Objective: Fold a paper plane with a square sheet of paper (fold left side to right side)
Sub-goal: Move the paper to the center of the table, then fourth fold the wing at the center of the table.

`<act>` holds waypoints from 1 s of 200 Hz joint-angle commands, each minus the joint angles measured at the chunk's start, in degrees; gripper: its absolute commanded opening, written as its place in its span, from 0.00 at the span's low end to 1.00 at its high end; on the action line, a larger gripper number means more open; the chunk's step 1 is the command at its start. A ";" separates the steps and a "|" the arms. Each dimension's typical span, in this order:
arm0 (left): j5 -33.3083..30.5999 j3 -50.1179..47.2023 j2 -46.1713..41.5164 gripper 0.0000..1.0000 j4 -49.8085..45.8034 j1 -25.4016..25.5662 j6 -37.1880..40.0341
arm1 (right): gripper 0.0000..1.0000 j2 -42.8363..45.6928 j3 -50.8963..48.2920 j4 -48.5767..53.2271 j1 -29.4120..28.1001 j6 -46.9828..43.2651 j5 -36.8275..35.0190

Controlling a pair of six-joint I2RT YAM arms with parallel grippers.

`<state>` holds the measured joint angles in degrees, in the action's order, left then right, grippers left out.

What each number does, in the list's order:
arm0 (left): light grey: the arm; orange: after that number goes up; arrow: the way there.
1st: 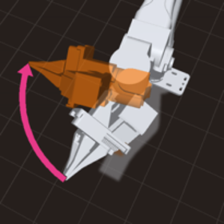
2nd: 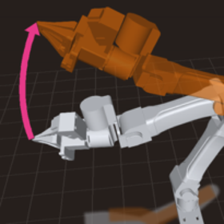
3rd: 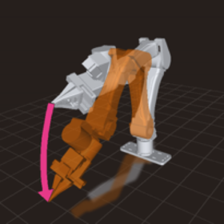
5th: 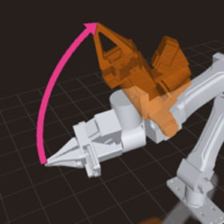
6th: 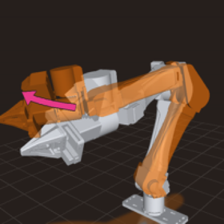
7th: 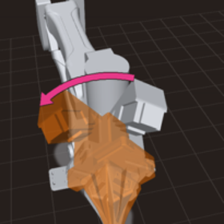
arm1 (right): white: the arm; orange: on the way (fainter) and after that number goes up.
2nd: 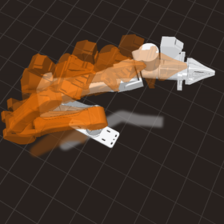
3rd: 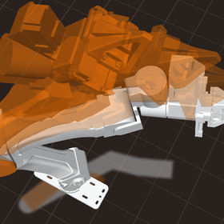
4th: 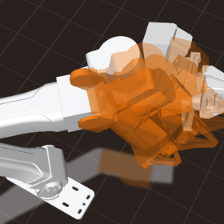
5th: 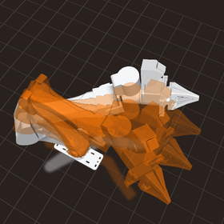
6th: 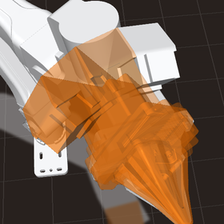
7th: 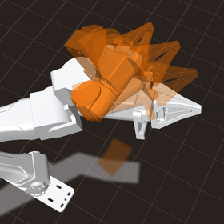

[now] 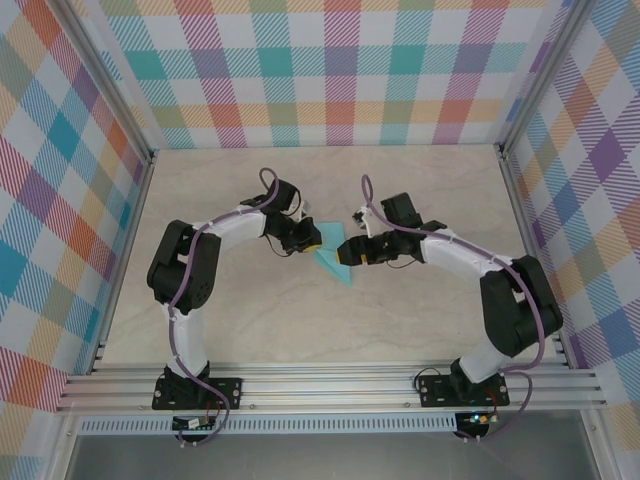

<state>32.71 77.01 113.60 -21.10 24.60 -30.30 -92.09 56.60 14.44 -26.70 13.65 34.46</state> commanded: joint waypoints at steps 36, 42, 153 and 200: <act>0.73 -1.06 -2.96 0.33 -1.05 -0.93 0.49 | 0.53 -6.49 4.26 -0.30 0.24 -2.48 -2.67; 0.56 -1.53 -3.63 0.35 -1.04 -1.04 0.44 | 0.51 -6.96 4.39 -0.22 0.24 -2.62 -2.50; 4.83 -14.31 -9.65 0.67 14.42 1.20 -5.91 | 0.40 -9.96 6.50 1.57 0.25 -4.74 -4.89; 5.44 -11.54 -4.94 0.60 15.06 2.46 -6.04 | 0.34 -10.78 7.16 3.01 0.31 -5.52 -7.04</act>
<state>36.29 63.16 106.00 -8.21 26.57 -35.64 -101.65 62.17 15.84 -26.59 10.00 28.23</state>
